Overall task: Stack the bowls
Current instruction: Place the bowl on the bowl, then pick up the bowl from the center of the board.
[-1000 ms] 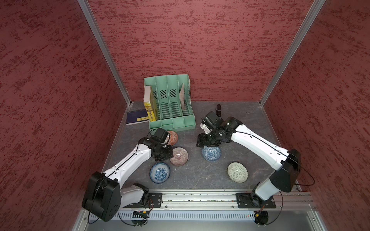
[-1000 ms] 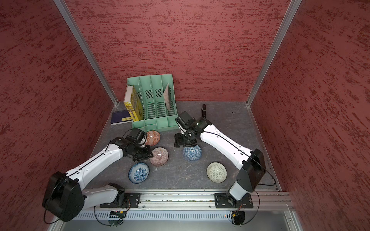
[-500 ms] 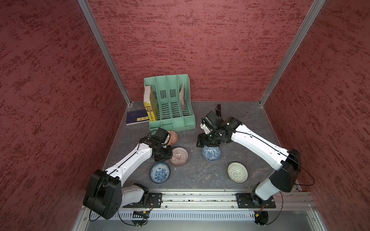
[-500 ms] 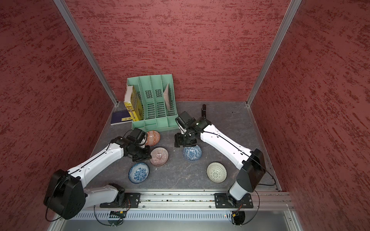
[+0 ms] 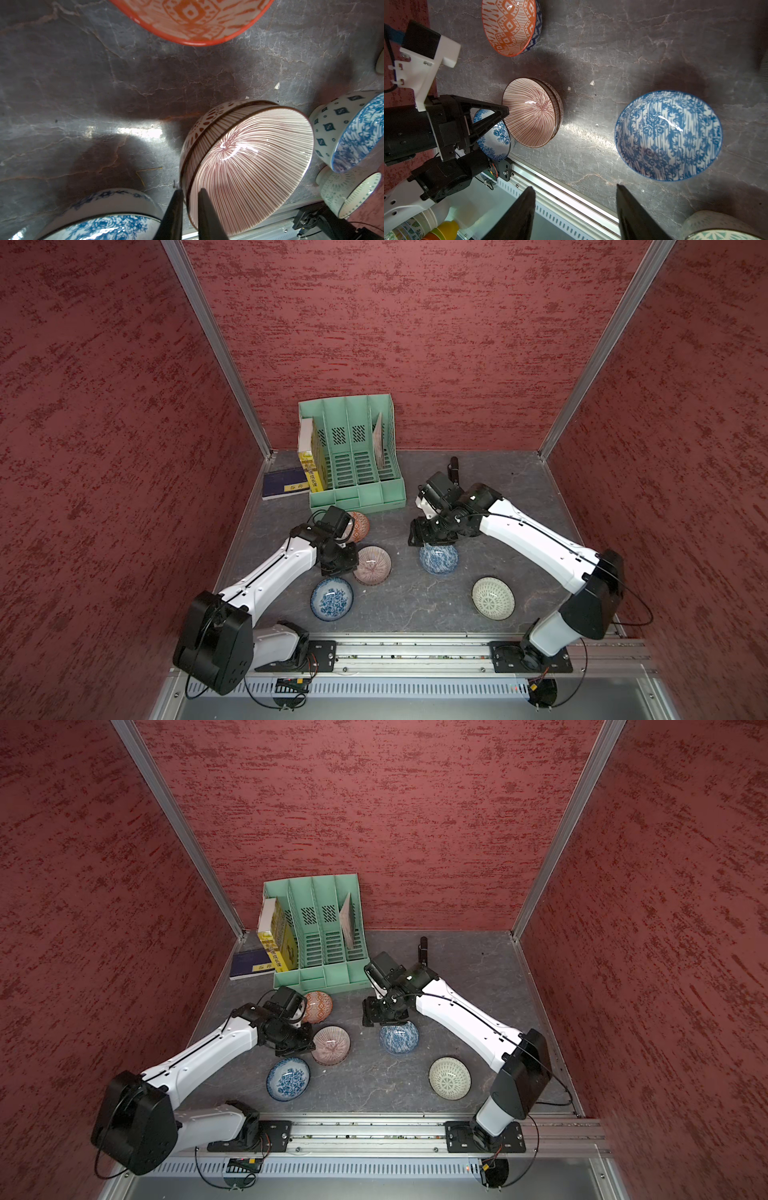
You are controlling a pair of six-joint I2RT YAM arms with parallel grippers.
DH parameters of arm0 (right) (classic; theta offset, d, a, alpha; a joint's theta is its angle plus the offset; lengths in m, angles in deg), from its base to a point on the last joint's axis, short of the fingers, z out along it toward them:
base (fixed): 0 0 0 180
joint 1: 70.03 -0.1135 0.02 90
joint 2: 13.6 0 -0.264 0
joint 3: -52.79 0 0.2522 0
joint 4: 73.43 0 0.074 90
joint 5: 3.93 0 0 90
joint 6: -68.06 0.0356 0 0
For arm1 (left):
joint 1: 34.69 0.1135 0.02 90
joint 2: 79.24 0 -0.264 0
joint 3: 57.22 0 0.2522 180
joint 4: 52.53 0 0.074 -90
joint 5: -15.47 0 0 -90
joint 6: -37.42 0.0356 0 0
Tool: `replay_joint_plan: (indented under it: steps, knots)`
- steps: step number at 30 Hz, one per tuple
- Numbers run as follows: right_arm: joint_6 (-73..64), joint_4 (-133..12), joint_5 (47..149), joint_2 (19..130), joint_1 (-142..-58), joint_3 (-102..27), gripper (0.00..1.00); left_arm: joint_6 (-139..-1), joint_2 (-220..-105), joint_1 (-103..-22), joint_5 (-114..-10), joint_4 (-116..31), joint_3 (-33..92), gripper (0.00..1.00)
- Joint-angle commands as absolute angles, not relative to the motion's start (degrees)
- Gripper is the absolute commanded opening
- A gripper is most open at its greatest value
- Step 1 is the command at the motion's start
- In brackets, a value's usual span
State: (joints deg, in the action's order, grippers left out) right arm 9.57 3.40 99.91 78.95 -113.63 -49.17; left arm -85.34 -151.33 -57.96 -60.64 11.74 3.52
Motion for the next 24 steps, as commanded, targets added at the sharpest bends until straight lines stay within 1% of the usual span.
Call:
replay_joint_plan:
  steps: [1,4,5,9,12,14,16,18,19,21,24]
  knots:
    - [9.09,3.45,97.15,77.97,-112.85,-48.69,0.65,-85.58,-150.00,-58.24,-61.33,12.74,4.98,0.34]
    - [8.87,3.59,96.16,76.83,-110.93,-47.86,0.65,-86.30,-147.28,-58.05,-63.61,14.68,6.24,0.55]
    - [8.68,3.49,96.14,76.33,-109.93,-47.46,0.65,-86.48,-146.34,-57.88,-64.47,15.46,6.87,0.60]
    - [9.88,4.59,95.12,72.75,-103.66,-44.14,0.64,-86.60,-142.28,-56.68,-66.33,18.95,9.43,0.66]
    - [12.15,6.39,93.23,68.25,-97.64,-39.66,0.59,-86.05,-140.04,-56.12,-67.30,21.82,11.42,0.83]
    - [12.48,9.33,91.64,66.29,-94.42,-37.41,0.51,-85.35,-138.84,-55.87,-67.87,22.77,11.90,0.89]
    - [13.54,11.44,89.74,63.91,-92.62,-34.63,0.49,-85.24,-138.06,-54.94,-67.99,22.84,11.51,0.93]
    - [15.76,12.04,87.22,60.31,-91.76,-30.90,0.54,-85.63,-137.76,-53.90,-67.74,23.11,11.45,0.99]
    - [17.30,12.21,86.45,58.25,-91.33,-29.04,0.55,-85.71,-137.71,-53.58,-67.76,23.24,11.61,1.00]
    - [20.95,13.42,84.13,54.43,-90.74,-25.12,0.58,-86.17,-137.64,-52.79,-67.69,23.41,11.90,1.00]
    - [26.33,15.77,82.15,48.53,-90.22,-19.73,0.59,-86.08,-137.31,-51.07,-66.71,23.54,11.79,1.00]
